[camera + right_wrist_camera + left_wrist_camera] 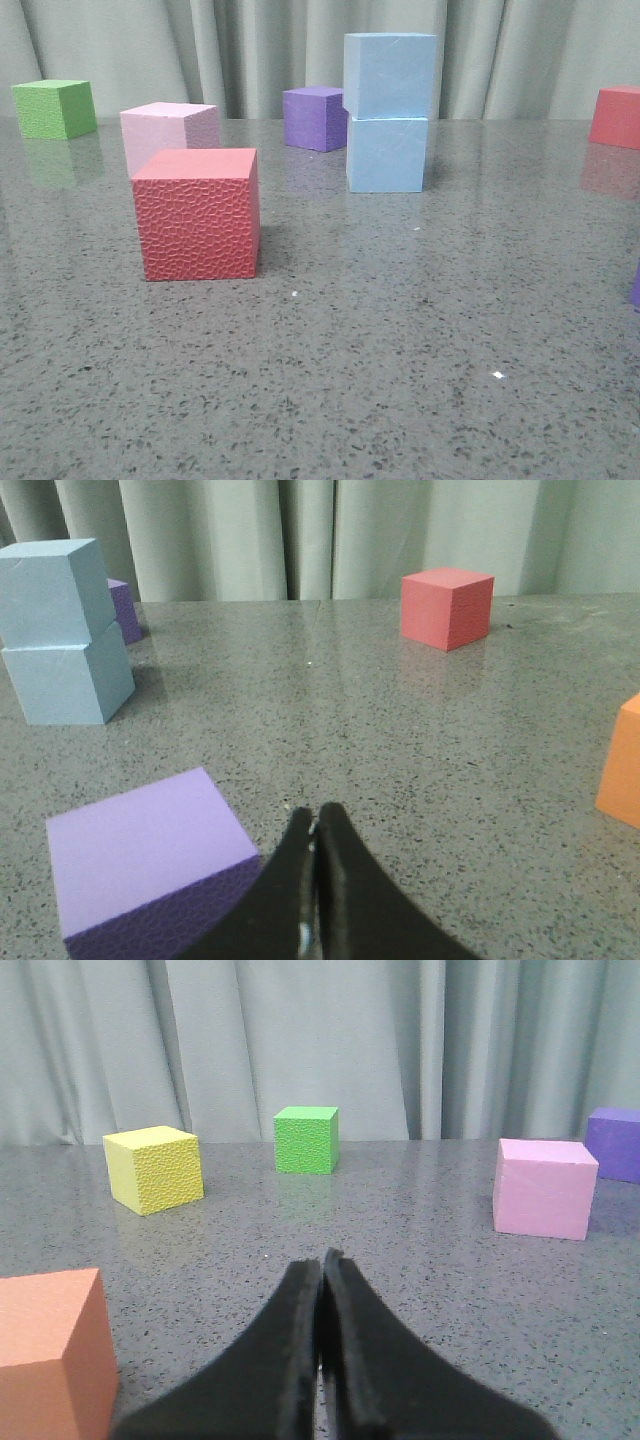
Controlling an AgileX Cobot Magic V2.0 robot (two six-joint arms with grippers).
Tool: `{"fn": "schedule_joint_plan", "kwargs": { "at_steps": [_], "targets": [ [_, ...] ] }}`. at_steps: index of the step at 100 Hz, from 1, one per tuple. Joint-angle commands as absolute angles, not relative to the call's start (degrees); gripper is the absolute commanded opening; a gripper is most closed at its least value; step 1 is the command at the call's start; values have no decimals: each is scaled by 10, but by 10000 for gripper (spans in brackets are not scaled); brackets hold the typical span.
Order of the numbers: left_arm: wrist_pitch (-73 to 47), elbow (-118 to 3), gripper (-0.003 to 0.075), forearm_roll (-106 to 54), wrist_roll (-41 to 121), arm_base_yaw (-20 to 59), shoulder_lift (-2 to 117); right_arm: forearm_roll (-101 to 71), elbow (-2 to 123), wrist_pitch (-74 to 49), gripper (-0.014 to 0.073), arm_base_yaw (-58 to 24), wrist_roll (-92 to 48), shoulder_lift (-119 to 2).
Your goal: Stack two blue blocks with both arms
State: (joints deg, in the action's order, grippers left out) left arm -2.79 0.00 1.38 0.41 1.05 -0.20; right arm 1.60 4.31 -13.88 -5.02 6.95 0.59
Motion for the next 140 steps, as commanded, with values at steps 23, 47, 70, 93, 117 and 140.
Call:
{"fn": "schedule_joint_plan", "kwargs": {
  "at_steps": [23,47,70,93,117,140],
  "targets": [
    [20,24,-19,8,0,14,-21,11,43,-54,-122,-62,52,21],
    [20,24,-19,8,0,14,-21,11,3,21,-122,-62,52,21],
    [20,24,-19,8,0,14,-21,11,-6,27,-122,-62,52,21],
    [20,24,-19,8,0,14,-21,11,-6,27,-122,-62,52,21],
    [20,24,-19,8,0,14,-21,11,-6,27,-122,-62,52,21],
    [20,24,-19,8,0,14,-21,11,-6,27,-122,-62,52,21]
  ]
}}
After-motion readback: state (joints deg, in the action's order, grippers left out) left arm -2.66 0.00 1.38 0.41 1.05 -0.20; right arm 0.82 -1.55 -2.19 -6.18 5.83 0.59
